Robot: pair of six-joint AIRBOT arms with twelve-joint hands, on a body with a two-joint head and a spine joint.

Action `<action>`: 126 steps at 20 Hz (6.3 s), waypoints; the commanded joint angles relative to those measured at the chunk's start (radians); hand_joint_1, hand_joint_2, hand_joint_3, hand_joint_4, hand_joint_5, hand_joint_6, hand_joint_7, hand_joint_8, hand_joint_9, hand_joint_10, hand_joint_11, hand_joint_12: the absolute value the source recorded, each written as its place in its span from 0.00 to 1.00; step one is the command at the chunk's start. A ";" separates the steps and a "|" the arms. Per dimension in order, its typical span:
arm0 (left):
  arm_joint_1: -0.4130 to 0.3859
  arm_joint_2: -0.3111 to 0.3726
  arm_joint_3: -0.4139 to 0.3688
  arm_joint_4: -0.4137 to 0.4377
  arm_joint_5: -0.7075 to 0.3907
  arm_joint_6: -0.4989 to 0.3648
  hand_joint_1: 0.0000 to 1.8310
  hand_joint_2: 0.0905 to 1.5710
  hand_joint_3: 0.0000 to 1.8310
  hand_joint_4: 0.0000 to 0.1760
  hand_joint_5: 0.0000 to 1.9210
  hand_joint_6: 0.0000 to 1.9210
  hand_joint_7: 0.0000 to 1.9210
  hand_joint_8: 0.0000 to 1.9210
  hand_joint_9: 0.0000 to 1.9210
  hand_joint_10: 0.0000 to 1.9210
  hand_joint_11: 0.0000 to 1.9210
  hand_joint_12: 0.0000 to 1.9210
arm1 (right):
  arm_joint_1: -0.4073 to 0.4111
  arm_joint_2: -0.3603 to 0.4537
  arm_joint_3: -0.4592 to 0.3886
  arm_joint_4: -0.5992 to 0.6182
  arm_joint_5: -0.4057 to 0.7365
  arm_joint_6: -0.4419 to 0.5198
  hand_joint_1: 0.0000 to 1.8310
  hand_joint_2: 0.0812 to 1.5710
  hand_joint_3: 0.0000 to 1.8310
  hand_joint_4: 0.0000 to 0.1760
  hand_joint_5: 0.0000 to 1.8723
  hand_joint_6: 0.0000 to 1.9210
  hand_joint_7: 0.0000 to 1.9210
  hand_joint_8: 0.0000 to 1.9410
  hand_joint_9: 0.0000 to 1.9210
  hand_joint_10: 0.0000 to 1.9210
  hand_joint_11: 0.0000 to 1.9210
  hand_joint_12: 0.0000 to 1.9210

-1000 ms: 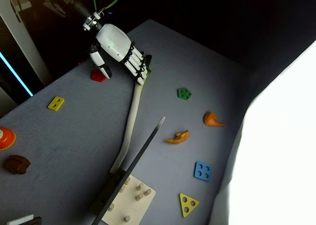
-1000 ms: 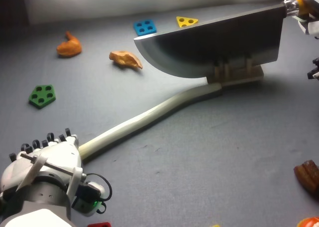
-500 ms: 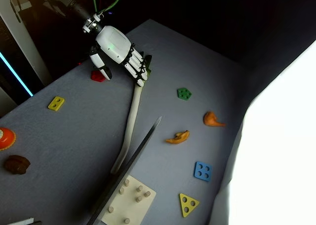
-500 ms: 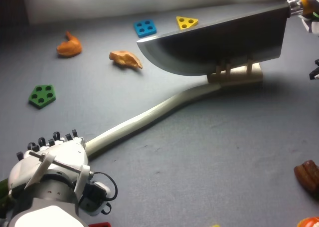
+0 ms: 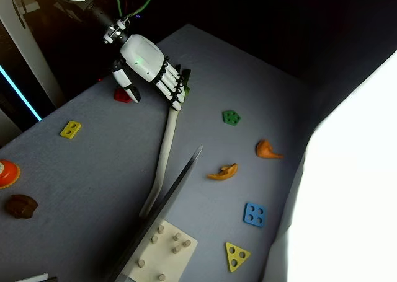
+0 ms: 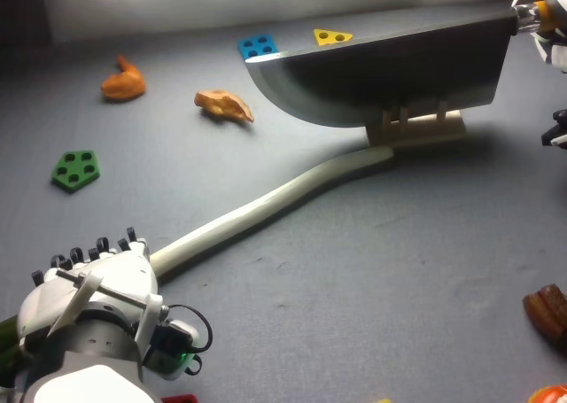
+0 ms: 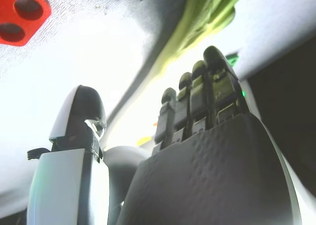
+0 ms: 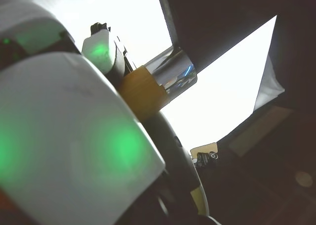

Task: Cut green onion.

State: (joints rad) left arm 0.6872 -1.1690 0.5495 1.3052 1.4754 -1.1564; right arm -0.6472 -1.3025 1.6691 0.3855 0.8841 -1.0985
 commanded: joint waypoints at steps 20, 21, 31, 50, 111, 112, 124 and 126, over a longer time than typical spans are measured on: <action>0.007 -0.007 0.006 0.070 0.059 0.001 0.49 0.75 0.00 0.23 0.10 0.01 0.07 0.00 0.06 0.00 0.00 0.29 | 0.124 0.114 -0.090 -0.029 0.141 0.022 0.85 0.61 0.28 1.00 0.77 1.00 0.84 1.00 0.88 1.00 0.91 1.00; 0.008 -0.008 0.007 0.070 0.058 0.001 0.48 0.76 0.00 0.23 0.10 0.01 0.07 0.00 0.06 0.00 0.00 0.30 | 0.138 0.139 -0.136 -0.032 0.141 -0.020 0.85 0.61 0.28 1.00 0.78 1.00 0.85 1.00 0.89 1.00 0.91 1.00; 0.020 -0.010 -0.002 0.062 0.058 0.001 0.45 0.77 0.00 0.33 0.06 0.00 0.06 0.00 0.05 0.00 0.00 0.22 | 0.180 0.284 -0.498 0.149 0.231 -0.457 0.87 0.61 0.27 1.00 0.76 1.00 0.84 1.00 0.88 1.00 0.91 1.00; 0.045 -0.017 -0.028 0.042 0.057 0.000 0.47 0.76 0.00 0.27 0.09 0.00 0.08 0.00 0.07 0.00 0.00 0.26 | 0.120 0.175 -0.779 0.441 0.567 -0.632 0.85 0.61 0.28 1.00 0.77 1.00 0.85 1.00 0.88 1.00 0.90 1.00; 0.041 -0.019 -0.021 0.042 0.045 0.000 0.44 0.78 0.00 0.18 0.06 0.00 0.08 0.00 0.05 0.00 0.00 0.28 | -0.022 -0.100 -0.518 0.384 0.564 -0.642 0.84 0.64 0.24 1.00 0.75 1.00 0.84 1.00 0.89 1.00 0.90 1.00; 0.040 -0.019 -0.021 0.042 0.044 0.000 0.45 0.77 0.00 0.18 0.06 0.00 0.08 0.00 0.05 0.00 0.00 0.27 | -0.017 -0.109 -0.518 0.383 0.564 -0.642 0.84 0.64 0.24 1.00 0.75 1.00 0.84 1.00 0.88 1.00 0.90 1.00; 0.041 -0.018 -0.019 0.045 0.044 0.000 0.41 0.80 0.01 0.17 0.06 0.00 0.07 0.00 0.04 0.00 0.00 0.28 | 0.023 -0.154 -0.507 0.382 0.548 -0.645 0.85 0.64 0.23 1.00 0.74 1.00 0.84 1.00 0.88 1.00 0.90 1.00; 0.041 -0.018 -0.018 0.045 0.044 0.000 0.41 0.80 0.01 0.18 0.07 0.00 0.07 0.00 0.04 0.00 0.00 0.28 | 0.027 -0.148 -0.507 0.382 0.553 -0.650 0.85 0.63 0.23 1.00 0.73 1.00 0.84 1.00 0.88 1.00 0.90 1.00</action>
State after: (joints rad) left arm 0.7300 -1.1820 0.5274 1.3209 1.4849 -1.1603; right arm -0.6277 -1.4513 1.1618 0.8444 1.3804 -1.7481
